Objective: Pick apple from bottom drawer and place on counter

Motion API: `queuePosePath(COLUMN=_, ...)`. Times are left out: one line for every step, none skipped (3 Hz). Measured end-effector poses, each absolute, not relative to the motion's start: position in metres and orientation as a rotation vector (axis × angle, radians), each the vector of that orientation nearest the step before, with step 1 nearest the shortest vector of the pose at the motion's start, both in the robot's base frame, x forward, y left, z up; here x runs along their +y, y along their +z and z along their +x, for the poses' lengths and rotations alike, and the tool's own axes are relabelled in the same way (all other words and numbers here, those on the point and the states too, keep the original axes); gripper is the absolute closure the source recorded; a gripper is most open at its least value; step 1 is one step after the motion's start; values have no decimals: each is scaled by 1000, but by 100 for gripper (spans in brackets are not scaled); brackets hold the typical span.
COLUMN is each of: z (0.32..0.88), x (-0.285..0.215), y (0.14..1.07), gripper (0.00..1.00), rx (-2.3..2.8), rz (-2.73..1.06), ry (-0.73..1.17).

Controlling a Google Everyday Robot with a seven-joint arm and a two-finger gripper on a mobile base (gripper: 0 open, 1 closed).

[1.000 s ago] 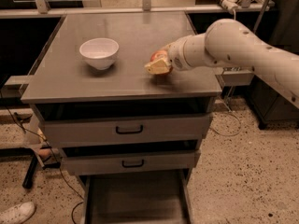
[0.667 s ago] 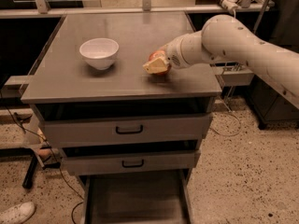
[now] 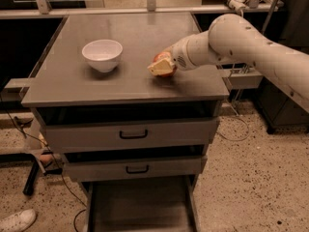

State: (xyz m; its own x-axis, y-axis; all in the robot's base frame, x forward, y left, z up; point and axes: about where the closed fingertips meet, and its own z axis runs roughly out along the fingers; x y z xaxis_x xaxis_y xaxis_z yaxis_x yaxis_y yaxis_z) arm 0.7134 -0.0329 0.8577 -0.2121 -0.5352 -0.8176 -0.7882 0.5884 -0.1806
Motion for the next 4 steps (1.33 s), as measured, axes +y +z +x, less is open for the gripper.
queuePosePath(z=713, x=-33, y=858, gripper=57, rx=1889, rz=-1065, ry=343)
queuePosePath(z=713, x=-33, y=858, gripper=34, rx=1889, rz=-1065, ry=343)
queuePosePath(z=713, x=-33, y=858, gripper=12, rx=1889, rz=-1065, ry=343)
queuePosePath(z=713, x=-33, y=858, gripper=0, rx=1889, rz=-1066, ry=343)
